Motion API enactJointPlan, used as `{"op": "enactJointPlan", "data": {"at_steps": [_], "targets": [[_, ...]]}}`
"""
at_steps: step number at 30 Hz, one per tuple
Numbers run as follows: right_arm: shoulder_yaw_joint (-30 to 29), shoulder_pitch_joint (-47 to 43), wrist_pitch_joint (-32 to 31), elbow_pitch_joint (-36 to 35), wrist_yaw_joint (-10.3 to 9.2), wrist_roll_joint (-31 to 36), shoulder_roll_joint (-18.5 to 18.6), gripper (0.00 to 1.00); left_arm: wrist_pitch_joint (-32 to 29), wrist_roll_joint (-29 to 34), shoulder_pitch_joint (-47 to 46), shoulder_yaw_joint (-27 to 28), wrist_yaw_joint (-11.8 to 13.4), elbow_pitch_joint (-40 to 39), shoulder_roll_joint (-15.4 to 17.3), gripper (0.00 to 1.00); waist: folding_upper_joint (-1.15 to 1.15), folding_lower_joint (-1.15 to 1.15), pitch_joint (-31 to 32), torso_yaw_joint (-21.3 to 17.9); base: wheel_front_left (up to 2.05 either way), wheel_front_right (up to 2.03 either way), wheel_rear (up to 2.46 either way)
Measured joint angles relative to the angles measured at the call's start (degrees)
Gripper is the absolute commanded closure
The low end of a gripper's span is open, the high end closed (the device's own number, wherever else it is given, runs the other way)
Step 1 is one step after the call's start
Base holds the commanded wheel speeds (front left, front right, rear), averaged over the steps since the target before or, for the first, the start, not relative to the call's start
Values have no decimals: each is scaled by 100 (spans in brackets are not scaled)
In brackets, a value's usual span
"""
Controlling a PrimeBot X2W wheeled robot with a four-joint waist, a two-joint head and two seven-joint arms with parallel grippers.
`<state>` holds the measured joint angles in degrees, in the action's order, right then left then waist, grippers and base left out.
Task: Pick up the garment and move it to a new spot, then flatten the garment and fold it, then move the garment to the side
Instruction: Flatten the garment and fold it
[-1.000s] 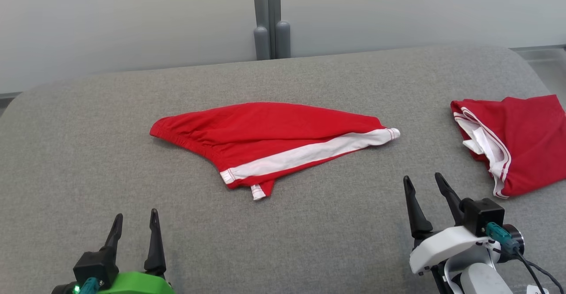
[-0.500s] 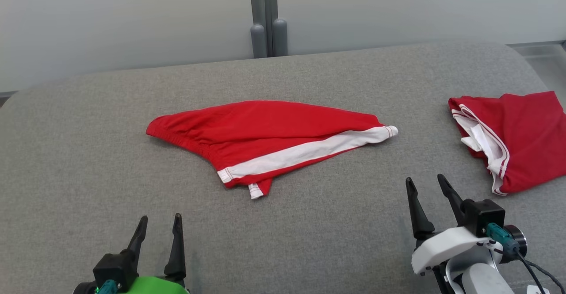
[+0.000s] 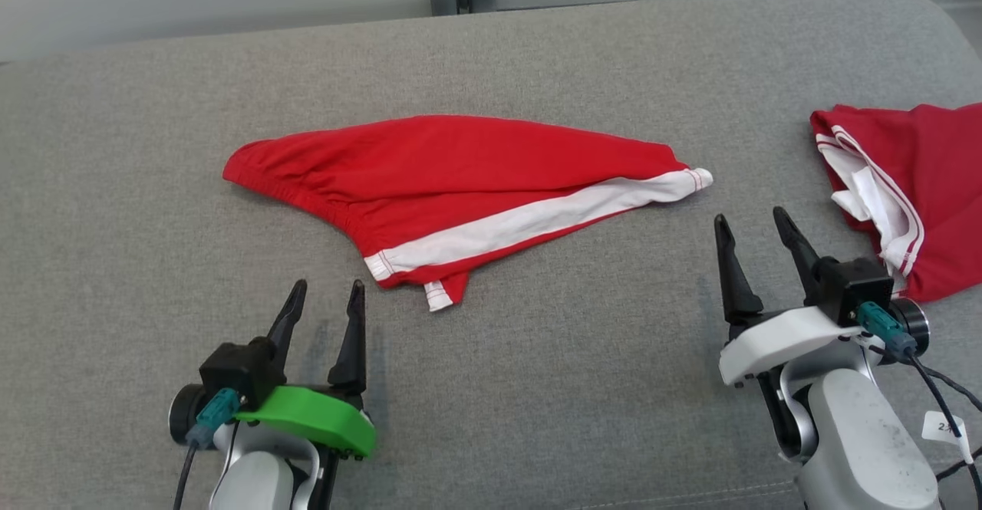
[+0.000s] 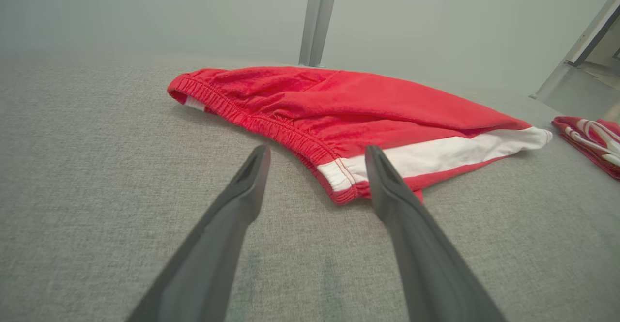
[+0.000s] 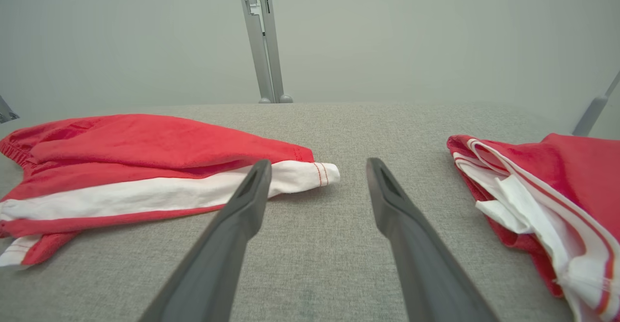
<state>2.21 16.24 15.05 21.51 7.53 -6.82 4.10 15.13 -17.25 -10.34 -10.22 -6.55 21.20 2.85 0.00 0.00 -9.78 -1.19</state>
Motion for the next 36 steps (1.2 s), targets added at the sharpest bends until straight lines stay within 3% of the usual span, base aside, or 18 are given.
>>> {"op": "enactJointPlan", "data": {"at_steps": [23, 25, 26, 28, 29, 36], "targets": [[63, 1101, 0, 491, 0, 60, 281, 0, 0, -1103, -1150, -865, -77, 848, -5, 0, 0, 0, -1099, 49, 0, 0, 0], [59, 1127, 0, 513, 0, 76, 292, 0, 0, -1139, -1155, -904, -77, 844, -5, 16, 0, 0, -1129, 55, 0, 0, 0], [60, 1129, 0, 541, 0, 76, 299, 0, 0, -1163, -1155, -918, -77, 816, -5, 51, 0, 0, -1140, 59, 0, 0, 0], [59, 1131, 0, 570, 0, 76, 316, 0, 0, -1170, -1156, -920, -77, 692, -5, 68, 0, 0, -1151, 69, 0, 0, 0], [60, 1135, 0, 577, 0, 76, 323, 0, 0, -1145, -1156, -920, -77, 658, -5, 100, 0, 0, -1154, 73, 0, 0, 0], [110, 1136, 0, 623, 0, 62, 335, 0, 0, -1031, -1119, -827, -77, 569, -5, 100, 0, 0, -1139, 87, 0, 0, 0]]}}
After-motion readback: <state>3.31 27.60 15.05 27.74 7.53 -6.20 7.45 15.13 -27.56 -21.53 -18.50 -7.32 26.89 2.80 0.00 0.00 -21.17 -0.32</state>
